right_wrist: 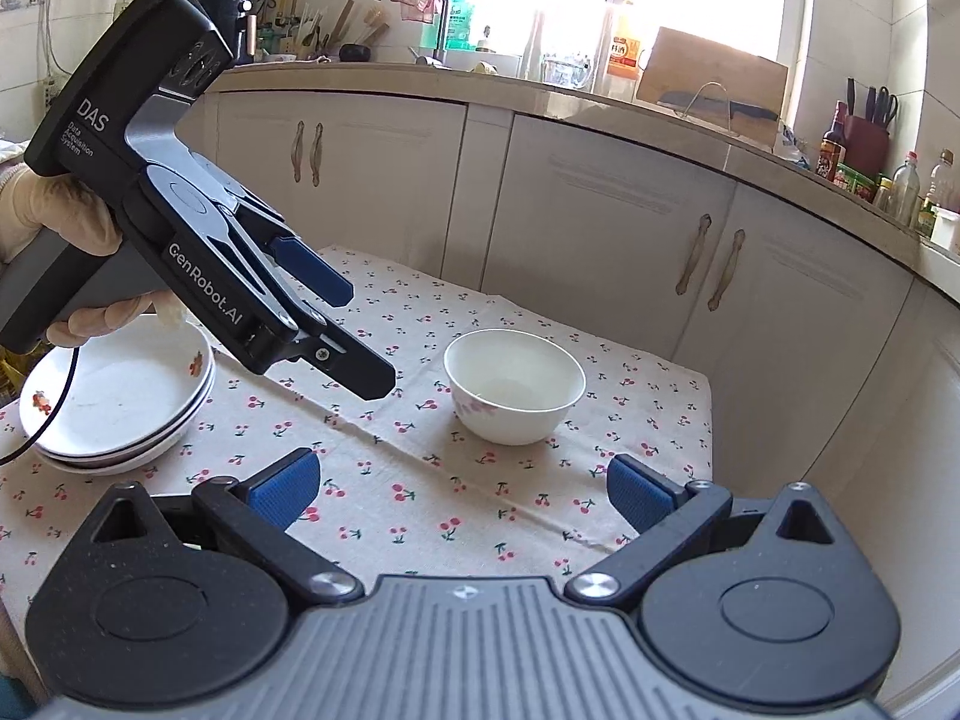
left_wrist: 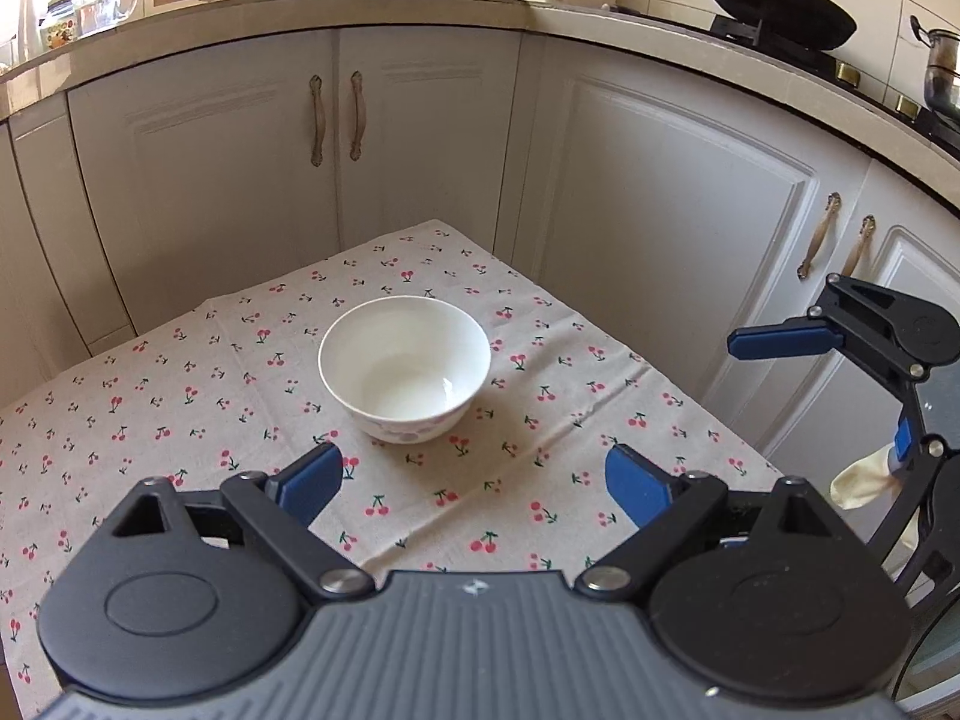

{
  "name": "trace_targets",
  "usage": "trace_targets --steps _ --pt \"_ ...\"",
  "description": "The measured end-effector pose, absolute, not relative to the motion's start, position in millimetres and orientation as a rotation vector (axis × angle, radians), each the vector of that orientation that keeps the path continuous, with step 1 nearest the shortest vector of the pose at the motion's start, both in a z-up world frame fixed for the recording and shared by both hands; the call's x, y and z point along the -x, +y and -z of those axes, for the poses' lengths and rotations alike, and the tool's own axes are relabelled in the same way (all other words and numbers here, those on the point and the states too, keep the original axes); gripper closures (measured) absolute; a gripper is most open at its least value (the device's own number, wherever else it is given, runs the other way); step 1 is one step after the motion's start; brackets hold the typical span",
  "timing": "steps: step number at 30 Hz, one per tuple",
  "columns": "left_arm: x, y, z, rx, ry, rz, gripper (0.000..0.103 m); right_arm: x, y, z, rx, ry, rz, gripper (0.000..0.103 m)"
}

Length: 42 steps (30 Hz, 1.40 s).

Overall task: Organize plates and bowls
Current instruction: 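Move the left gripper to the last pink-flowered bowl, then close the left gripper on the bowl rim and lift it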

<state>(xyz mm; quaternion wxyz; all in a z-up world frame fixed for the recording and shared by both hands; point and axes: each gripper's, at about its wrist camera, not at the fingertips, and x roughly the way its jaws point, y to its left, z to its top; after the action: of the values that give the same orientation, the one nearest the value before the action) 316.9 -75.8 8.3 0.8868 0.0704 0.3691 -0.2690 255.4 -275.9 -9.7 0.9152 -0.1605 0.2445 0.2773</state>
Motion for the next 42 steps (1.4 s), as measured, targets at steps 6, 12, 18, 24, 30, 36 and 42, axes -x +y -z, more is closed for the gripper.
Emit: trace_targets --steps 6,12,18,24,30,36,42 --pt "-358 -81 7 -0.134 0.795 0.551 0.009 -302 -273 27 0.336 0.534 -0.615 0.0" --pt "-385 -86 19 -0.141 0.809 0.557 0.009 -339 -271 41 0.304 0.576 -0.595 0.0" --pt "-409 -85 28 -0.123 0.816 0.542 0.009 -365 -266 52 0.307 0.584 -0.585 0.0" --pt "-427 -86 40 -0.123 0.832 0.522 0.009 -381 -258 61 0.321 0.568 -0.599 0.0" --pt "-441 -89 48 -0.115 0.844 0.52 0.01 -395 -251 70 0.321 0.589 -0.64 0.003" --pt "-449 -92 53 -0.113 0.851 0.535 0.011 -407 -246 76 0.318 0.614 -0.653 0.011" --pt "-451 -93 54 -0.115 0.853 0.547 0.014 -412 -241 77 0.318 0.623 -0.664 0.014"
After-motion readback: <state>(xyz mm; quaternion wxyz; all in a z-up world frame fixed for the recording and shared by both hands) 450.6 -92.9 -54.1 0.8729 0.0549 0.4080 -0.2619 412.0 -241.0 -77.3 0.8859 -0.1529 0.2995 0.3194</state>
